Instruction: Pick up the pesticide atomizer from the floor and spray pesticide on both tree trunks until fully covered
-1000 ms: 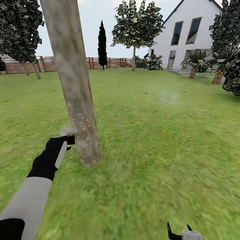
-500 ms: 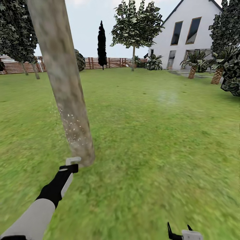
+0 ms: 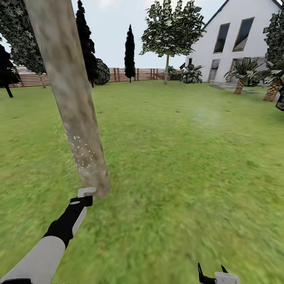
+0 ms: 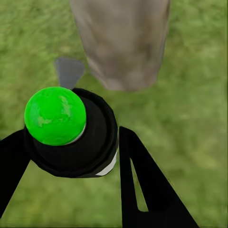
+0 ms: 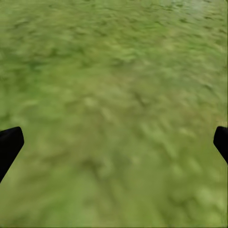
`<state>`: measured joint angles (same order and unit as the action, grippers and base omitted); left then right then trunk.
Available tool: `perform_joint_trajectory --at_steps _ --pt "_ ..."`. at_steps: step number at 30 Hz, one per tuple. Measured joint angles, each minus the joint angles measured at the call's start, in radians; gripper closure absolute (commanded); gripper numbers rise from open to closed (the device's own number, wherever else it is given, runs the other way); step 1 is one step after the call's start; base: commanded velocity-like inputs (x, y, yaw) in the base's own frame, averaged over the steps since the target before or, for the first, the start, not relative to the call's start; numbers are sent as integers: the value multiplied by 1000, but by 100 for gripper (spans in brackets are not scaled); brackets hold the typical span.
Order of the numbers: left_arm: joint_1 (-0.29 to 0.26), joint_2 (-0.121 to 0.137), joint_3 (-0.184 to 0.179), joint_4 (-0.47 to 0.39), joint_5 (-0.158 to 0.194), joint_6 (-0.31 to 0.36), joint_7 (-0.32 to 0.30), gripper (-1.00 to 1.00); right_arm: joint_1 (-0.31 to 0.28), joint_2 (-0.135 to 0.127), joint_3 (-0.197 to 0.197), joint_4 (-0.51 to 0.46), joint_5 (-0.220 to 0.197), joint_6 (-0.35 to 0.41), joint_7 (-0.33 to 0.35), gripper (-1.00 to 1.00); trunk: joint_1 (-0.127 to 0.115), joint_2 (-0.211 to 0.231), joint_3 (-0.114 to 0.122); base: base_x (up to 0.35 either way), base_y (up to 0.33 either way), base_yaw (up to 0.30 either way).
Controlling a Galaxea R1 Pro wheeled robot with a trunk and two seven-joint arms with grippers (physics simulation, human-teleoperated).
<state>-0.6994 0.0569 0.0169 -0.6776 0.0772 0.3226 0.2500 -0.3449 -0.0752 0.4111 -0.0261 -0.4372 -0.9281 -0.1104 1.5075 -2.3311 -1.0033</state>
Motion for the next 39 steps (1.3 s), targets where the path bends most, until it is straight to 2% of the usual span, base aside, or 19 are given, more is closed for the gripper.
perform_joint_trajectory --at_steps 13,21,25,32,39 --pt "0 1 0 3 -1 1 0 100 0 0 0 0 0 0 0 -100 0 0 0 133 -272 263" --pt "0 2 0 3 -1 1 0 100 0 0 -1 0 0 -1 -1 -100 0 0 0 124 -237 9" --pt "23 0 -2 1 2 1 -8 100 1 20 2 4 7 1 -3 -100 0 0 0 0 0 0" --pt "34 3 0 2 3 38 -6 100 1 17 3 3 6 2 -3 -100 0 0 0 7 -2 0" --pt "34 4 3 -2 3 39 -1 100 1 12 2 3 3 0 -4 -100 0 0 0 210 -163 1"
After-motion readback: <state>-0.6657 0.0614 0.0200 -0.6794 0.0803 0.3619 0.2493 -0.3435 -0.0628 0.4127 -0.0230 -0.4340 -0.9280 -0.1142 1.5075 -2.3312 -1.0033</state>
